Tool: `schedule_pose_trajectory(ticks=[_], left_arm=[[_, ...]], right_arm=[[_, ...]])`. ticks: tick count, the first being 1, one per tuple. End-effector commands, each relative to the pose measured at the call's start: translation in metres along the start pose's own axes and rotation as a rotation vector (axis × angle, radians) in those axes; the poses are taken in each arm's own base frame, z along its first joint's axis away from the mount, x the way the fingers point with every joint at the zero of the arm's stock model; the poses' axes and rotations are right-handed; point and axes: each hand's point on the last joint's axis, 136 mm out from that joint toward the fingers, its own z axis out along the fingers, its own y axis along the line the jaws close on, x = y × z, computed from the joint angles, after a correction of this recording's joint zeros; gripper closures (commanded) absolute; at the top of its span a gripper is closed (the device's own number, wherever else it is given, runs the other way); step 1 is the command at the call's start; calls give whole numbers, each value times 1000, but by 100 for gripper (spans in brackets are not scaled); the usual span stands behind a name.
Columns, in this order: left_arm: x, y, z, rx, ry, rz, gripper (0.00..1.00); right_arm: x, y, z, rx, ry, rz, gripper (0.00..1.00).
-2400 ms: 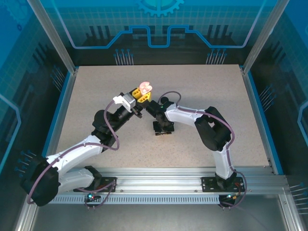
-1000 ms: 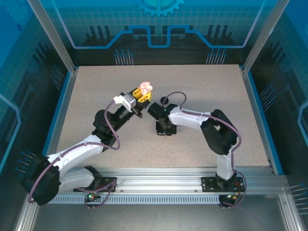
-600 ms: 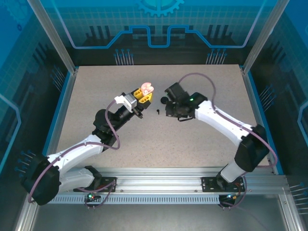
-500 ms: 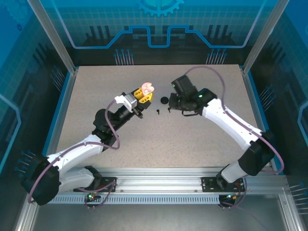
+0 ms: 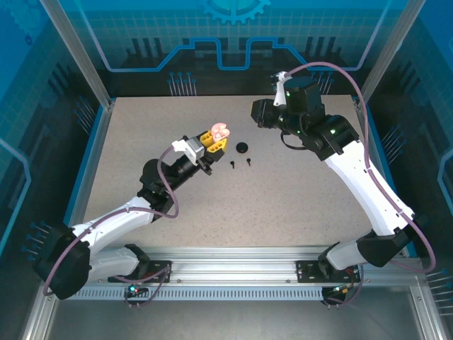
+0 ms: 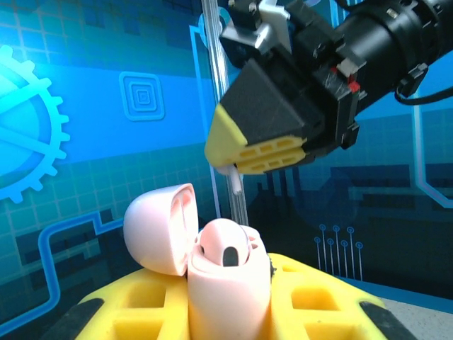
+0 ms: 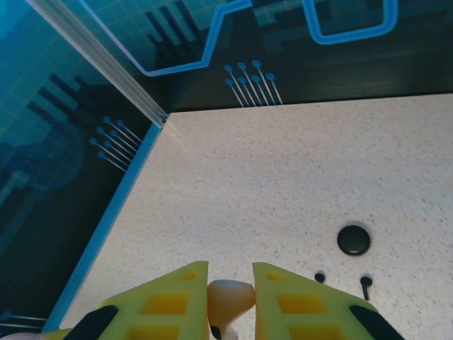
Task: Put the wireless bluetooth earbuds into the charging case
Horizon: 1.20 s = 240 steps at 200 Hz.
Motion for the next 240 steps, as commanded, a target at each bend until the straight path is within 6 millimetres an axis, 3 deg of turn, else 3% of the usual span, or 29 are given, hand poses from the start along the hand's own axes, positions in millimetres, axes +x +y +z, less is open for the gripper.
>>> schedule_pose_trajectory(ticks=[1,55,111,165,240], left_arm=[[-15,-2,8,17,-42,-12,100],[-2,0,14,13,-20,-19,100],[-4,0,18,17,-25,-23,100],[-7,-1,19,25,-31,-23,100],[-5,-2,18,28,-26,-31,100]], right_arm=[[-12,21,-12,-97,-34,-59,82],[1,47,-18,-199,-58,-142,81],[20,67,-18,-256,-34,-177,81],[35,72,-9,-272,-2,-177,81],[34,79,-5,-283,-4,-185,81]])
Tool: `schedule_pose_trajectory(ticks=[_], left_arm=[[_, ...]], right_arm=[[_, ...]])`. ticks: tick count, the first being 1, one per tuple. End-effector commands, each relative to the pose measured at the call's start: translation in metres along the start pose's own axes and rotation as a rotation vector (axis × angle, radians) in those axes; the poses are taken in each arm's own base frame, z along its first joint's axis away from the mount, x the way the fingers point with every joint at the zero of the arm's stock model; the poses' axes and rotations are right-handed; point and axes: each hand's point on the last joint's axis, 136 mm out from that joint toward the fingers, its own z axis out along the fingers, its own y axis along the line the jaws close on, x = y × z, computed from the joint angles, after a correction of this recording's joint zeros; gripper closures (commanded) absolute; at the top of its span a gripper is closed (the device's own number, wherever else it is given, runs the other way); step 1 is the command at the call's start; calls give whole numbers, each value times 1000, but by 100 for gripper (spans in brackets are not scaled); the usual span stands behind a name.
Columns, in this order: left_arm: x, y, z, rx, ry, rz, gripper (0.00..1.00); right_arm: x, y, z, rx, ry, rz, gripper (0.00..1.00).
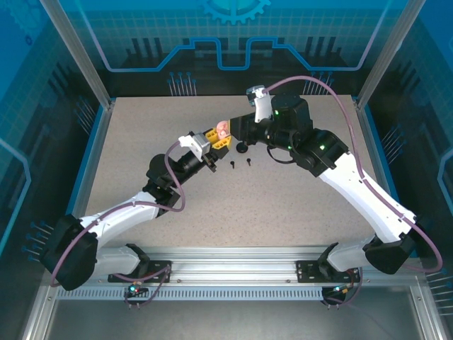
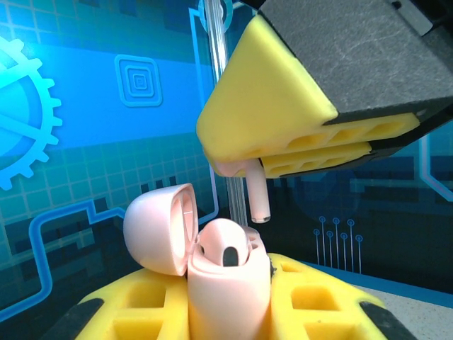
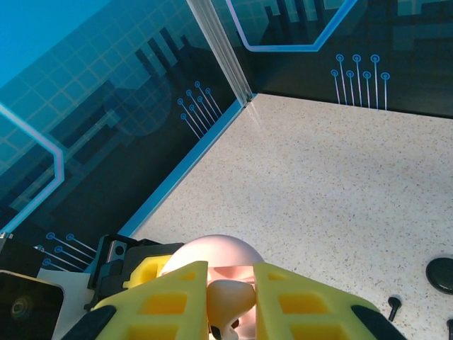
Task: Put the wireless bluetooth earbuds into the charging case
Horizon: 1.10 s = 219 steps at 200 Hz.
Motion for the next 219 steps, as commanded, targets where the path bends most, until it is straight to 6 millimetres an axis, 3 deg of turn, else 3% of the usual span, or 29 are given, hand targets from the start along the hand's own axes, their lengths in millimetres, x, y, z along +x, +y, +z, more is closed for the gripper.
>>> schedule_pose_trajectory(ticks=[1,122,193,219], left_arm=[[-18,-5,4,27,-53,-14,100],[-27,-5,3,29,-75,-17,100],[-27,-3,5,21,-75,-9,100],[-28,-3,6,22,-77,-11,100]], right_arm=[[-6,9,2,-29,-21,-23,81],[20,-5,17,3,37,-29,82],[45,12,13,-25,78,-164,82],[49,8,14,12,85,-182,81]])
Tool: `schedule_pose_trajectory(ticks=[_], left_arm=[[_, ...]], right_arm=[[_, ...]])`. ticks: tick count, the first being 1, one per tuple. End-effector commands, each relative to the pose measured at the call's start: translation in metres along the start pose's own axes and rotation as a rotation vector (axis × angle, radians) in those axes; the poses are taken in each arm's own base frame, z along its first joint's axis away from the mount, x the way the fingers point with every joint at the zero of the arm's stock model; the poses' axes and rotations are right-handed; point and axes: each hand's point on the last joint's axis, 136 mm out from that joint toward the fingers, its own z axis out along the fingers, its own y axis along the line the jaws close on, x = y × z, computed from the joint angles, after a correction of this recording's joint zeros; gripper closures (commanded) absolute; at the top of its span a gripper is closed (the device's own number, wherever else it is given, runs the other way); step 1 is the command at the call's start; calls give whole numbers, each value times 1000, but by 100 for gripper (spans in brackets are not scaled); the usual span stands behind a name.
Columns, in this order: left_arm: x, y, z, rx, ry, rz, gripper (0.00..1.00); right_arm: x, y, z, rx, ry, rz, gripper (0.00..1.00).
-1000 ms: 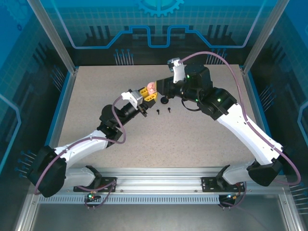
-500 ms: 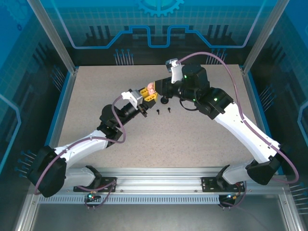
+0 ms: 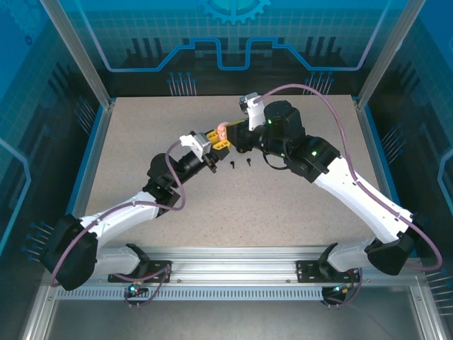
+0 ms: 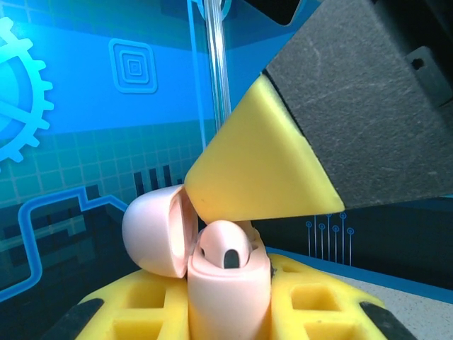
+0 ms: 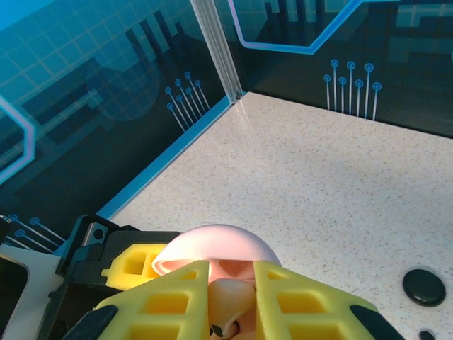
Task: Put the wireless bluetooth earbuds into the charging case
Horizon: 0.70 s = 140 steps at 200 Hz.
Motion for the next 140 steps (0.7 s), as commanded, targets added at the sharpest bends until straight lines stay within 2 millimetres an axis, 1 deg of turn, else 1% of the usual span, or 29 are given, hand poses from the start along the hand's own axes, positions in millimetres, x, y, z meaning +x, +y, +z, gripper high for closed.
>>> schedule_pose_trajectory(ticks=[1,24,32,49,64,87,100,118,131,140], left_arm=[[-35,-3,5,15,-104,20,100],[-34,-3,4,15,-101,19,100],[-34,-3,5,15,-101,19,100],[-32,-3,4,15,-95,15,100],[-31,-3,5,17,-92,13,100],[-29,-3,4,16,-88,10,100],[-27,-3,3,15,-83,9,100],[-25,-3,2,15,-79,10,100],[-23,-4,2,18,-72,9,100],[-22,-6,1,26,-67,9,100]], right_arm=[[27,13,1,-22,86,-57,81],[25,9,1,0,80,-46,74],[22,8,-1,8,73,-38,70],[13,7,-4,14,54,-19,66],[0,8,-9,12,27,4,56],[-25,9,-23,-12,-38,45,45],[-39,7,-34,-20,-77,69,42],[-53,-6,-45,-3,-96,113,40],[-56,-19,-46,18,-81,137,39],[-55,-28,-43,35,-51,146,39]])
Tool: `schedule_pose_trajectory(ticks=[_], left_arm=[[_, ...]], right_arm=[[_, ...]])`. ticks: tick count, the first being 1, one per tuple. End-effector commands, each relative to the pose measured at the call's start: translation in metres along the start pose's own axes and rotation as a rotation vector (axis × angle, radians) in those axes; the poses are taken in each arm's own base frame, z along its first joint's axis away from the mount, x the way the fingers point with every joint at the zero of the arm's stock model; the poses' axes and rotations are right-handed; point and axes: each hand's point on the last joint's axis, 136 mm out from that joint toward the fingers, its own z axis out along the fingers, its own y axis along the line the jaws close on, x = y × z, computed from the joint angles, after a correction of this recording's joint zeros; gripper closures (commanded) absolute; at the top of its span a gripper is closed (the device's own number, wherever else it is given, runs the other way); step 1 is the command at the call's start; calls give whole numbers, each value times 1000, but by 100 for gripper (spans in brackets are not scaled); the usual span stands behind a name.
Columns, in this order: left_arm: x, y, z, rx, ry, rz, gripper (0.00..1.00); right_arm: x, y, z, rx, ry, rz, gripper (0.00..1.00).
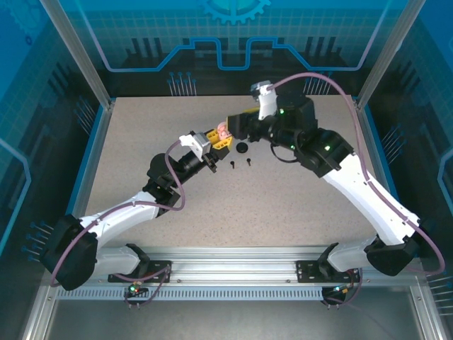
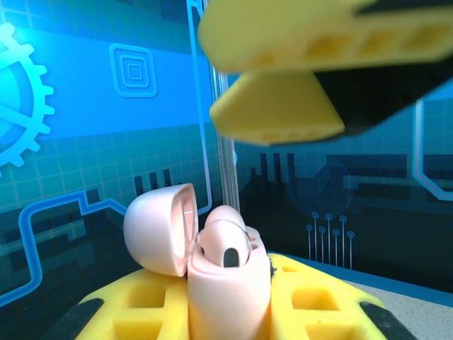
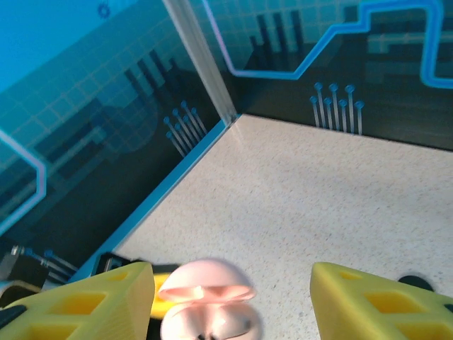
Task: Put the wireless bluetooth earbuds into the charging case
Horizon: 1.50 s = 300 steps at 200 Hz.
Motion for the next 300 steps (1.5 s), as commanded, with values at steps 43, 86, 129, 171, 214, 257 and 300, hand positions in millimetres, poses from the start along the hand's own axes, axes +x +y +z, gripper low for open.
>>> schedule_pose_trajectory(ticks=[43,86,129,171,214,257,300], left_arm=[[-10,-14,0,73,-17,12,100],[-10,-18,2,98,-5,-6,100],[-8,-20,6,91,-6,-13,100],[-12,-12,8,46,-18,-9,100],[0,-12,12,44,10,-39,100],[30,3,9,-51,121,-122,100],[90,35,-3,-282,326,-334,100]], right_arm=[[-5,-32,21,36,198,61,40],[13,-35,60,14,326,73,41],[42,-27,64,19,425,36,44],[78,-23,23,69,482,-2,46],[64,-68,-15,206,300,155,44],[76,-112,-21,299,256,270,40],[136,-149,-13,359,320,363,39]])
